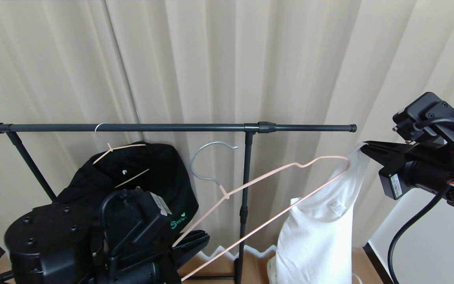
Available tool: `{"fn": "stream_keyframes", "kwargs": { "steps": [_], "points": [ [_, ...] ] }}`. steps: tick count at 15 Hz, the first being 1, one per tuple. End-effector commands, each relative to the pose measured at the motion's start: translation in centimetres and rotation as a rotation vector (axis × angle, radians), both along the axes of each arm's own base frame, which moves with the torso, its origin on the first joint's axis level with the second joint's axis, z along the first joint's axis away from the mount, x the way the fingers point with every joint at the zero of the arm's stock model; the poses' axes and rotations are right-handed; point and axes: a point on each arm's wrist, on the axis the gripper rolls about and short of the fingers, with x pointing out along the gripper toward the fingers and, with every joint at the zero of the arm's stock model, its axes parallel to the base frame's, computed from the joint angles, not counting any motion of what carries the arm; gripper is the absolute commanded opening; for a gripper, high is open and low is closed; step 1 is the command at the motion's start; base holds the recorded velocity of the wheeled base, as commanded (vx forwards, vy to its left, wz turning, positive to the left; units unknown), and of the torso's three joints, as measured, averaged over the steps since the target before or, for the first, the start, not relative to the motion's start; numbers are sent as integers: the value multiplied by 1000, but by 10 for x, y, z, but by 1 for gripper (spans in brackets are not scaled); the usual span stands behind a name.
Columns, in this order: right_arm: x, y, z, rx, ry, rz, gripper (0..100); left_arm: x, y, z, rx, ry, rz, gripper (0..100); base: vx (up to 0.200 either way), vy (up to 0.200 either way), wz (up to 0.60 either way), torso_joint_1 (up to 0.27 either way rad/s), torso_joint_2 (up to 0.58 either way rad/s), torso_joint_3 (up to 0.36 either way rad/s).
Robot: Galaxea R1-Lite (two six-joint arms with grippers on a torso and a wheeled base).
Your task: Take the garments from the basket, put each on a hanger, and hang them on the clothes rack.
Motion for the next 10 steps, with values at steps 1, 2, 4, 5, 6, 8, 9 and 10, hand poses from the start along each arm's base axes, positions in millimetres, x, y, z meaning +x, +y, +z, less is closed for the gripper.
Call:
{"fn": "stream_keyframes", "kwargs": {
  "steps": [1,2,4,5,6,8,9,10],
  "points": [
    [0,1,-1,-3,4,3,0,10,-15,-7,17,26,-13,0,0,0,0,0,0,0],
    [0,1,-1,-3,4,5,0,14,-19,-8,19,29,-12,0,0,0,0,0,0,0],
    [-1,1,-1,-2,1,2,0,18,-23,-9,16,37,-3,0,0,0,0,0,0,0],
    [-1,1,-1,-3,1,-1,0,21,-26,-9,12,42,12,0,0,0,0,0,0,0],
    [-1,3,0,-5,-2,-1,0,23,-27,-9,10,43,26,0,0,0,0,0,0,0],
    [-2,10,-3,-20,3,-10,0,29,-34,-9,13,38,42,0,0,0,0,0,0,0],
    [-2,11,-3,-21,4,-13,0,30,-34,-9,12,36,45,0,0,0,0,0,0,0],
    [-2,14,-4,-21,9,-16,0,34,-38,-9,13,35,49,0,0,0,0,0,0,0]
  ]
}}
